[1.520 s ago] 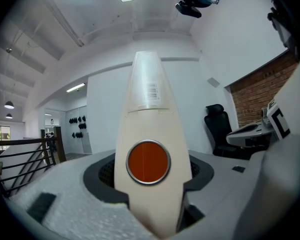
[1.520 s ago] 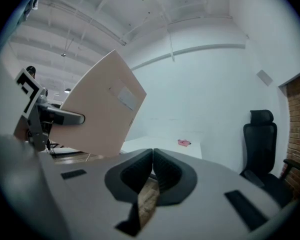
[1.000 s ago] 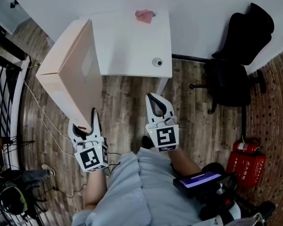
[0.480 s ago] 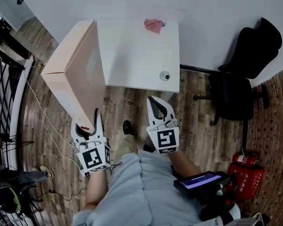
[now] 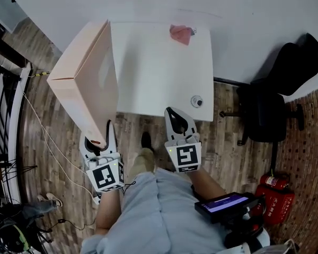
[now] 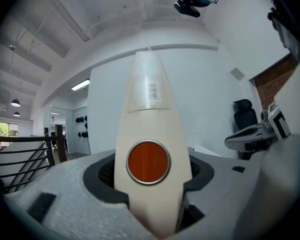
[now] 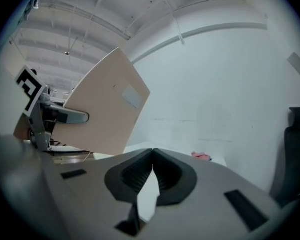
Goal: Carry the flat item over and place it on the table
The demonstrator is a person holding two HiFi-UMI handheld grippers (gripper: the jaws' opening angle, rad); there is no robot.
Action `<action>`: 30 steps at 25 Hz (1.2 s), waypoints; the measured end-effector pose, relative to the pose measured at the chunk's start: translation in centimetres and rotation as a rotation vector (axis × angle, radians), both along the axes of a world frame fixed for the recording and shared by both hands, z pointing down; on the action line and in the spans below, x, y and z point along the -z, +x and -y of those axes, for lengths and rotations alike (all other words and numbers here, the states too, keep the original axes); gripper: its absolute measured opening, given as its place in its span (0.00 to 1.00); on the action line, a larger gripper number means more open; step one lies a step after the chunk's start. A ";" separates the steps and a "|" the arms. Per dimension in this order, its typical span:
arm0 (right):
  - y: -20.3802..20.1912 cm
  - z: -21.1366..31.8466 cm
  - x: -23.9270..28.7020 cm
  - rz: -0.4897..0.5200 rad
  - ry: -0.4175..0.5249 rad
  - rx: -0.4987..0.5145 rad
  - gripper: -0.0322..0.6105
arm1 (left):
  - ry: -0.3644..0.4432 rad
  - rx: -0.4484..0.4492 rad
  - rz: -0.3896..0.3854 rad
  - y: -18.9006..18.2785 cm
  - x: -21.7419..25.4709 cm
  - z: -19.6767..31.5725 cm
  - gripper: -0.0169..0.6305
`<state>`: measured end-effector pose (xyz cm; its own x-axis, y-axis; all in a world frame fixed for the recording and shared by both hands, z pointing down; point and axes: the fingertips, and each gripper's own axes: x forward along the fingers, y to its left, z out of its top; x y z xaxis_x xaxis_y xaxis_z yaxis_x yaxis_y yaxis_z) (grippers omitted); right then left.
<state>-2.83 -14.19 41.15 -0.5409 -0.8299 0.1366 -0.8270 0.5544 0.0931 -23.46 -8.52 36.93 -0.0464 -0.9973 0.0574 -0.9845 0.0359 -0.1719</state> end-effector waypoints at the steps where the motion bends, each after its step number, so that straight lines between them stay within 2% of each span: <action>1: -0.8 1.3 -0.1 0.000 -0.004 -0.005 0.06 | -0.004 -0.006 0.002 -0.7 -0.1 1.5 0.45; 5: -4.1 6.8 0.2 -0.002 -0.006 -0.027 0.06 | -0.016 -0.035 0.006 -3.9 -0.2 7.6 0.45; 10: -6.8 13.4 1.6 -0.001 0.030 -0.080 0.06 | 0.009 -0.091 0.007 -6.8 0.9 15.1 0.45; 16: -7.7 17.1 3.8 -0.006 0.069 -0.135 0.06 | 0.045 -0.132 -0.005 -8.6 3.0 20.8 0.45; 23: -6.0 19.6 3.9 -0.003 0.059 -0.194 0.06 | 0.050 -0.174 0.009 -7.8 3.8 24.4 0.45; 30: -4.3 22.2 2.6 0.001 0.028 -0.206 0.06 | 0.003 -0.212 0.020 -5.2 2.6 27.1 0.45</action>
